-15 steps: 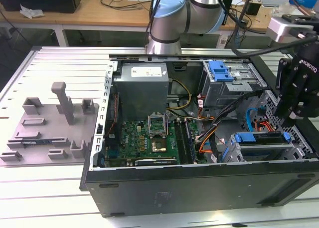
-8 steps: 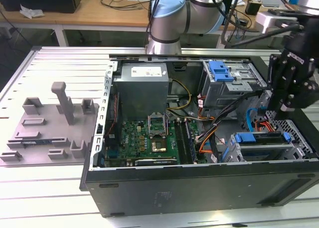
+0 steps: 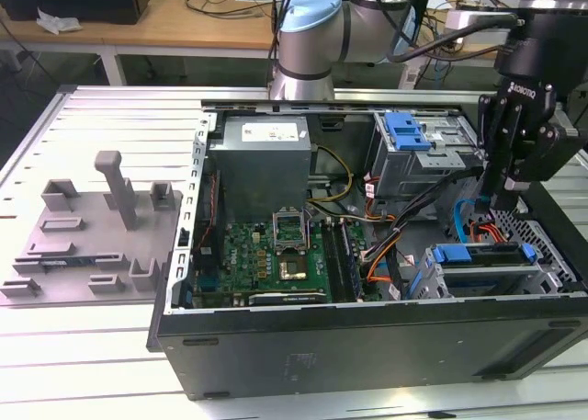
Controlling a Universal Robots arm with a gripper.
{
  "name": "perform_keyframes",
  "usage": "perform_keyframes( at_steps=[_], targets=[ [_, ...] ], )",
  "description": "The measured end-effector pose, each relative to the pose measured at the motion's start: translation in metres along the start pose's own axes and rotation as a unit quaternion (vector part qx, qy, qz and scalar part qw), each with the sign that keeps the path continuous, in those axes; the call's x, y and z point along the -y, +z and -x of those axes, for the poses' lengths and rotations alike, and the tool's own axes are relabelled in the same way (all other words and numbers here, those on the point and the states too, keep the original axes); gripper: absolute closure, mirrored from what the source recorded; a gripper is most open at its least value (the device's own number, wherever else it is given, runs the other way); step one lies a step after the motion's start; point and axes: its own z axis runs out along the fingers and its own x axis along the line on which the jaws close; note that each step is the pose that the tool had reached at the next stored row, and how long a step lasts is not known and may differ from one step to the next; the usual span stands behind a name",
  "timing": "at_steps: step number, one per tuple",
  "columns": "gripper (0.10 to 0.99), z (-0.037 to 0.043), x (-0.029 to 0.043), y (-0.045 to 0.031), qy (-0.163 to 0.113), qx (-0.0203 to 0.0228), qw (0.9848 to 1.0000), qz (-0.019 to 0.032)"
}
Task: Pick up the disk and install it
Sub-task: 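Insert the second disk wire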
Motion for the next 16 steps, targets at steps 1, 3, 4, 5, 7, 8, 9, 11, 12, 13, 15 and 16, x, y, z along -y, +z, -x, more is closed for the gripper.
perform_keyframes(
  at_steps=[1, 3, 4, 5, 7, 8, 9, 11, 12, 13, 15, 16],
  targets=[
    [0.725, -0.0001, -0.0008, 0.0001, 0.001, -0.0003, 1.0, 0.0003],
    [0.725, -0.0001, -0.0019, 0.0, 0.004, -0.0018, 1.0, 0.0006],
    [0.725, -0.0002, -0.0026, 0.0001, 0.006, -0.003, 1.0, 0.0002],
    [0.725, -0.0002, -0.003, 0.0001, 0.008, -0.0046, 1.0, -0.0009],
    [0.725, -0.0002, -0.0033, 0.0, 0.013, -0.0076, 0.9999, -0.0037],
    [0.725, -0.0001, -0.0033, 0.0001, 0.015, -0.0091, 0.9998, -0.0044],
    [0.725, -0.0002, -0.0034, 0.0001, 0.018, -0.0097, 0.9998, -0.0043],
    [0.725, -0.0001, -0.0037, 0.0001, 0.029, -0.0104, 0.9995, -0.0007],
    [0.725, 0.0, -0.0037, 0.0003, 0.033, -0.0103, 0.9994, 0.0008],
    [0.725, 0.0, -0.0037, 0.0005, 0.039, -0.0105, 0.9992, 0.0029],
    [0.725, 0.0002, -0.0039, 0.001, 0.05, -0.0108, 0.9987, 0.0067],
    [0.725, 0.0005, -0.0041, 0.0012, 0.053, -0.0107, 0.9985, 0.0076]
  ],
)
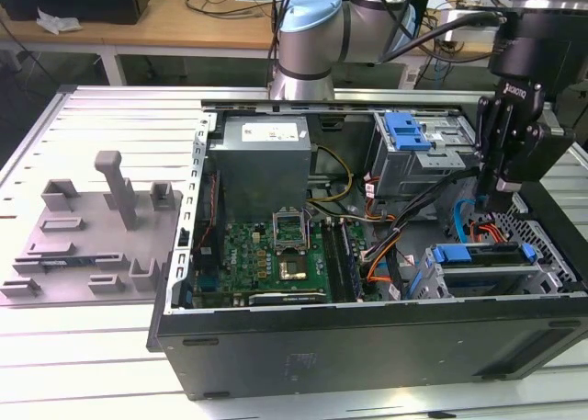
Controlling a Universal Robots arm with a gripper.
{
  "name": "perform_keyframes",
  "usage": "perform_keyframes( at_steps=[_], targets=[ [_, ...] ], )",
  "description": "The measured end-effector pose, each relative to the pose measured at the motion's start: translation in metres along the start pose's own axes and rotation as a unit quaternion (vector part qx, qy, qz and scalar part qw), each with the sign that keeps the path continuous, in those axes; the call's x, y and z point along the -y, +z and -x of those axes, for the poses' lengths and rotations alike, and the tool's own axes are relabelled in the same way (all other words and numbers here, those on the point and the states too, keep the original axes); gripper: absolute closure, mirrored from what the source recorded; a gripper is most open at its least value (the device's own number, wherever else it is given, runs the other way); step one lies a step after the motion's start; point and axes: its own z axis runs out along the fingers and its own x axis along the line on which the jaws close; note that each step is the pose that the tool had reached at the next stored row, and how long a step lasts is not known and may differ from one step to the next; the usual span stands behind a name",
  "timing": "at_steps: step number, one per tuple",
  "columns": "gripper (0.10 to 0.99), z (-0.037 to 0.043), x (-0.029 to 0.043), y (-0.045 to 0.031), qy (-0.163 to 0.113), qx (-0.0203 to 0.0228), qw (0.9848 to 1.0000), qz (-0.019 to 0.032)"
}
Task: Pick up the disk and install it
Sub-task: 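Insert the second disk wire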
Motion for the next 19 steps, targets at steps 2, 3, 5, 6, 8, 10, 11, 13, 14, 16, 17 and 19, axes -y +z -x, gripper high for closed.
perform_keyframes(
  at_steps=[2, 3, 5, 6, 8, 10, 11, 13, 14, 16, 17, 19],
  targets=[
    [0.725, 0.0015, -0.0006, -0.0004, 0.002, -0.0012, 1.0, 0.0005],
    [0.725, 0.0027, -0.0017, -0.0006, 0.003, -0.008, 1.0, -0.0007],
    [0.725, 0.0029, -0.0026, -0.0005, 0.003, -0.0157, 0.9999, -0.0023],
    [0.725, 0.0029, -0.0032, -0.0003, 0.003, -0.019, 0.9998, -0.0029],
    [0.725, 0.0031, -0.0046, 0.0003, 0.003, -0.0224, 0.9997, -0.0036],
    [0.725, 0.0032, -0.0054, 0.0006, 0.003, -0.0241, 0.9997, -0.0039],
    [0.725, 0.0036, -0.0055, 0.0004, 0.003, -0.025, 0.9997, -0.0041],
    [0.725, 0.0047, -0.0058, 0.0003, 0.003, -0.0251, 0.9997, -0.0041],
    [0.725, 0.0049, -0.0058, 0.0003, 0.003, -0.0251, 0.9997, -0.0041],
    [0.725, 0.0064, -0.0061, 0.0014, 0.003, -0.0252, 0.9997, -0.0041],
    [0.725, 0.007, -0.0062, 0.0016, 0.003, -0.0253, 0.9997, -0.0042],
    [0.725, 0.0078, -0.0064, 0.0018, 0.003, -0.0252, 0.9997, -0.0043]
  ],
)
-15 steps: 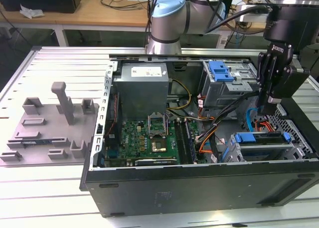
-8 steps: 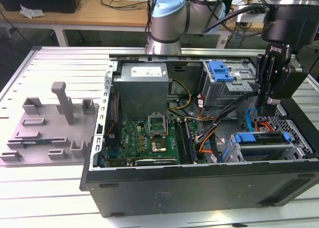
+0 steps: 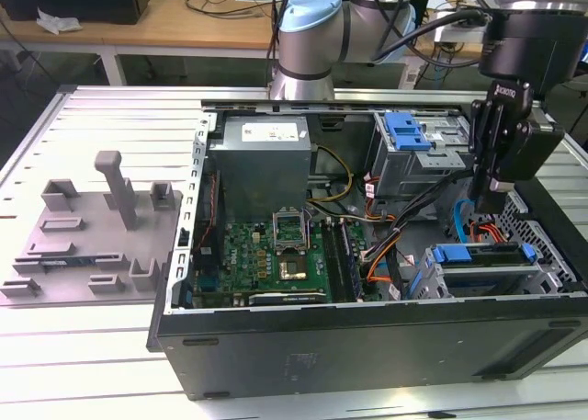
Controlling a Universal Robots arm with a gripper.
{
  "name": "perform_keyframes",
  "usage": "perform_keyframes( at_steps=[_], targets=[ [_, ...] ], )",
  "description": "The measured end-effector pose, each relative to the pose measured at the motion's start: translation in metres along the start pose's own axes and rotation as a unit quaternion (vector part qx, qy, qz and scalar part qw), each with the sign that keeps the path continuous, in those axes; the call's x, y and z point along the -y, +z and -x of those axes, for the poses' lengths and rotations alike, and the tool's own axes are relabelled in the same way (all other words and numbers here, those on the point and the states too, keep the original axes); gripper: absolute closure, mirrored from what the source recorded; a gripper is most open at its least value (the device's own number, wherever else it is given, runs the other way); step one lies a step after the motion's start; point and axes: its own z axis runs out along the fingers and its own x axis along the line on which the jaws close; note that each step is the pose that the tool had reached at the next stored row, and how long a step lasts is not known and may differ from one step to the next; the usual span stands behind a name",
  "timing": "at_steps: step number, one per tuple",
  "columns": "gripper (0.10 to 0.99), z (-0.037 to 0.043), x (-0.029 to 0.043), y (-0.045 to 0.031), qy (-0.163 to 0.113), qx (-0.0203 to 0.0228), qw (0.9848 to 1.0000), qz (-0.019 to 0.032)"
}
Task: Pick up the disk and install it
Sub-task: 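Insert the second disk wire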
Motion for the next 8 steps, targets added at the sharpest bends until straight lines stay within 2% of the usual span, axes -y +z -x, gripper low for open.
perform_keyframes(
  at_steps=[4, 5, 6, 7, 8],
  targets=[
    [0.725, 0.0012, -0.0002, 0.0001, 0.0, 0.0, 1.0, -0.0001],
    [0.871, 0.0014, -0.0002, 0.0002, 0.0, -0.0001, 1.0, -0.0002],
    [0.871, 0.0017, -0.0003, 0.0008, 0.0, -0.0001, 1.0, -0.0002],
    [0.925, 0.0018, -0.0003, 0.0012, 0.0, -0.0001, 1.0, -0.0002],
    [0.925, 0.0018, -0.0003, 0.0012, 0.0, -0.0001, 1.0, -0.0002]
  ],
)
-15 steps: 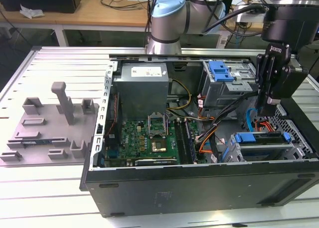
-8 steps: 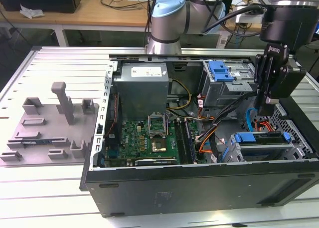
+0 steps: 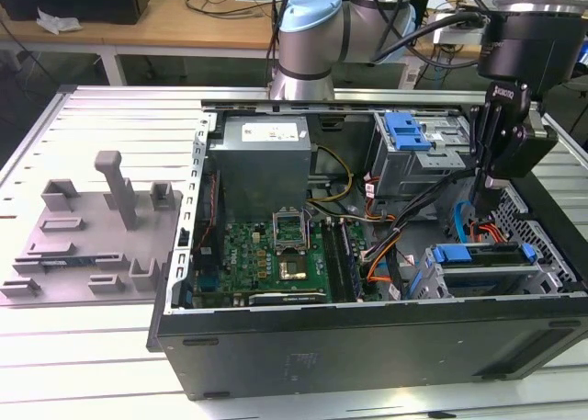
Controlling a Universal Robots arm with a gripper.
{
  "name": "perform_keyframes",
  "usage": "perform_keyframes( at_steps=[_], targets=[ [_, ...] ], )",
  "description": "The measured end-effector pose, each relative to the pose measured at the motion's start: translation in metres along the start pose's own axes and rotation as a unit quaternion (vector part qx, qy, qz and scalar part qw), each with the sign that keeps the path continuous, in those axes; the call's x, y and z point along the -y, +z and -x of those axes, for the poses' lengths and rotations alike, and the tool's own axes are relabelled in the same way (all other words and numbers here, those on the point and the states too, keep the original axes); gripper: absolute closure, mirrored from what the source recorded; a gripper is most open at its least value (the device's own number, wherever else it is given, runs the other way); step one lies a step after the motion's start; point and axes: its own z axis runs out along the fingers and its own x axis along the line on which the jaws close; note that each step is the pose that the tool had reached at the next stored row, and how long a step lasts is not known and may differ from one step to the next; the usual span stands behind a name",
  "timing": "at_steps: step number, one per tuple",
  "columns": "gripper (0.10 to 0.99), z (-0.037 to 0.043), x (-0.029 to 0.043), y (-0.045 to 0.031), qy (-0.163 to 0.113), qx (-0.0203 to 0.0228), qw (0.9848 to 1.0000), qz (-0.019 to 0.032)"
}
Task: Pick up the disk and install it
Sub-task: 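Insert the second disk wire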
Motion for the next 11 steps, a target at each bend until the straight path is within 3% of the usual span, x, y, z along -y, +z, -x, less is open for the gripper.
perform_keyframes(
  at_steps=[3, 4, 5, 6, 7, 10, 11],
  targets=[
    [0.925, 0.0, 0.0, 0.0001, 0.0, 0.0, 1.0, 0.0],
    [0.925, -0.0032, 0.0008, 0.0015, 0.0, 0.0037, 1.0, 0.0006],
    [0.925, -0.0089, 0.0019, 0.0039, 0.0, 0.0112, 0.9999, 0.0019],
    [0.925, -0.0135, 0.0028, 0.0059, 0.0, 0.0261, 0.9997, 0.0032],
    [0.925, -0.0154, 0.0032, 0.0066, -0.001, 0.0357, 0.9994, 0.0035],
    [0.925, -0.019, 0.004, 0.0082, 0.0, 0.0549, 0.9985, 0.002],
    [0.925, -0.0198, 0.0041, 0.0086, 0.0, 0.059, 0.9983, 0.0015]
  ],
)
